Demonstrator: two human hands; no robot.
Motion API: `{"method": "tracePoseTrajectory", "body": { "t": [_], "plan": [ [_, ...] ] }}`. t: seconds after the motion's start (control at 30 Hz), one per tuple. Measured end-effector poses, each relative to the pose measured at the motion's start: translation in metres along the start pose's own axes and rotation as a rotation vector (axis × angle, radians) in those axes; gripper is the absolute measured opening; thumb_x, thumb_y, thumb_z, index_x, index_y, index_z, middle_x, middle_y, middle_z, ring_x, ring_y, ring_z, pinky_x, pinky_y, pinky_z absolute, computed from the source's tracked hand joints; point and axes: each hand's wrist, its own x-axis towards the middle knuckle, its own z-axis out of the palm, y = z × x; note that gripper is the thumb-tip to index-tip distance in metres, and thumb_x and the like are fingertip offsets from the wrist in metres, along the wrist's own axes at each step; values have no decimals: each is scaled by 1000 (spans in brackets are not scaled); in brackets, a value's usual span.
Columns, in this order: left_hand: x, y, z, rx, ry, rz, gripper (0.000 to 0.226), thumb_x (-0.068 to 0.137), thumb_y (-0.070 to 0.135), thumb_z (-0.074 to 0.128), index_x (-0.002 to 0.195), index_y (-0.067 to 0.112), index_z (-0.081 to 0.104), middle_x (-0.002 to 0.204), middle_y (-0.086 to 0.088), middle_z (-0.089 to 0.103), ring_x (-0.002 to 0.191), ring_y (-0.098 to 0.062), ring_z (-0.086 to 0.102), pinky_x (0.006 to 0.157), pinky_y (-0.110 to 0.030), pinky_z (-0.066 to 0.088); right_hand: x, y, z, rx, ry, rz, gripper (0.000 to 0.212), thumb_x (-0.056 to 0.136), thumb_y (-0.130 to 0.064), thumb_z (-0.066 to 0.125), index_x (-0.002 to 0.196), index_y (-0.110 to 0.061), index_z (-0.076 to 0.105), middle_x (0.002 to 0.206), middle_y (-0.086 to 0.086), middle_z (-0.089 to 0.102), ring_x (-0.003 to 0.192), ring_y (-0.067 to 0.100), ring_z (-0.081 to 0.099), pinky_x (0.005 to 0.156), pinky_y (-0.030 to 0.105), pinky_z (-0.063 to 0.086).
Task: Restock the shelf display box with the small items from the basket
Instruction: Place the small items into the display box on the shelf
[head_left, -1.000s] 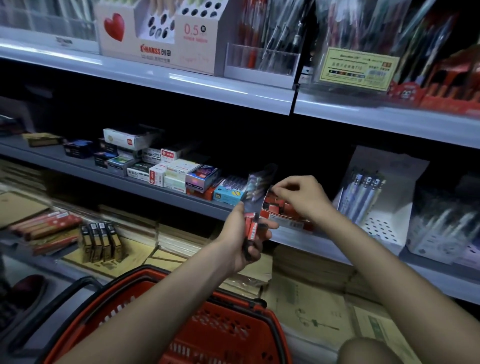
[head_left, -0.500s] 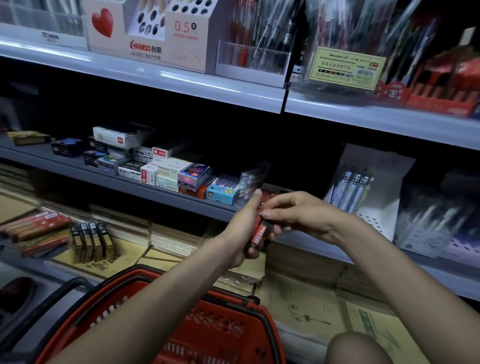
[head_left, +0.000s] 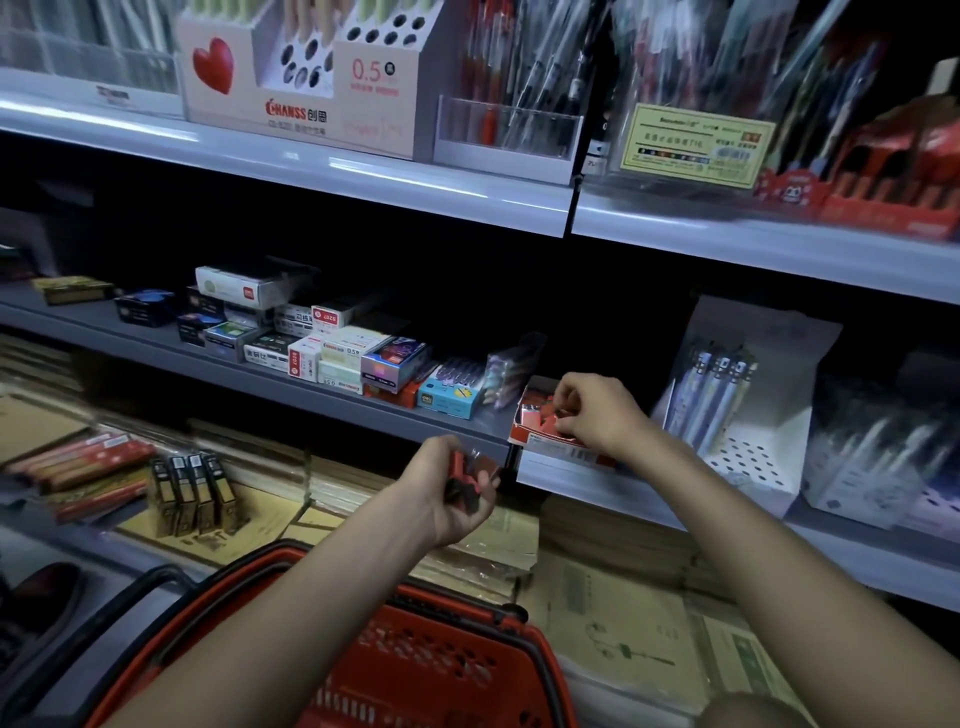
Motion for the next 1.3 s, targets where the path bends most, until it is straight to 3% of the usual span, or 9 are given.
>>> {"method": "tracePoseTrajectory", "body": {
  "t": [0.13, 0.2, 0.33, 0.47, 0.63, 0.77, 1.0, 1.17, 1.3],
  "plan": [
    [0, -3, -3, -22, -121, 31, 23, 97, 20, 53, 97, -2, 57, 82, -18, 58, 45, -12, 49, 33, -17, 37, -11, -5, -2, -118, 160, -78, 17, 88, -13, 72, 101, -25, 73, 102, -1, 58, 98, 21, 61, 80, 30, 47],
    [1, -2, -2, -41, -205, 47, 20, 96, 19, 50, 92, 0, 57, 76, -14, 56, 40, -8, 44, 31, -16, 30, -24, -19, -7, 39, 252, -97, 14, 91, -14, 69, 100, -23, 76, 93, -6, 62, 88, 13, 62, 73, 27, 46],
    [-1, -2, 8, -21, -254, 184, 15, 97, 15, 47, 87, 8, 55, 71, -3, 49, 43, -6, 38, 33, -16, 27, -53, -55, -15, 503, -84, -44, 15, 92, -28, 75, 98, -14, 78, 81, 3, 73, 74, 15, 67, 61, 28, 55],
    [-8, 0, 23, -7, -262, 257, 17, 100, 12, 45, 92, 4, 58, 76, -8, 60, 45, -7, 43, 34, -16, 30, -59, -52, -8, 675, -204, -100, 29, 86, -3, 79, 112, -13, 74, 93, 23, 75, 83, 28, 73, 83, 47, 63],
    [-10, -2, 31, 72, -228, 282, 7, 96, 6, 50, 99, 5, 56, 66, -7, 57, 48, -9, 44, 34, -17, 30, -60, -43, -9, 420, 51, -257, 20, 78, -15, 87, 96, -22, 80, 91, -5, 70, 82, 11, 70, 74, 31, 60],
    [-9, -4, 30, 63, -255, 223, 11, 96, 7, 49, 89, 6, 57, 68, -5, 53, 47, -7, 42, 35, -16, 30, -59, -35, -13, 343, 112, -329, 12, 82, -18, 84, 89, -22, 74, 85, -5, 69, 77, 14, 66, 70, 34, 55],
    [4, 2, 17, -48, -210, 86, 19, 95, 10, 48, 95, -3, 61, 79, -13, 57, 40, -8, 44, 32, -17, 33, -14, -19, -30, 367, 354, -185, 22, 85, -12, 79, 98, -28, 73, 85, -8, 72, 72, 6, 70, 75, 34, 62],
    [3, 3, 9, -126, -183, 35, 20, 101, 18, 46, 86, 4, 48, 81, -23, 71, 37, -6, 40, 30, -15, 29, -10, -10, 0, -206, 187, -253, 20, 80, -23, 80, 98, -29, 74, 92, -3, 75, 92, 23, 71, 77, 38, 57],
    [0, 3, 7, -122, -191, 36, 26, 104, 20, 44, 80, 10, 42, 91, -29, 74, 38, -6, 40, 30, -15, 29, -17, -3, -1, -369, -40, -276, 33, 85, -9, 64, 106, -31, 77, 106, -2, 75, 103, 25, 68, 83, 40, 56]
  ]
}}
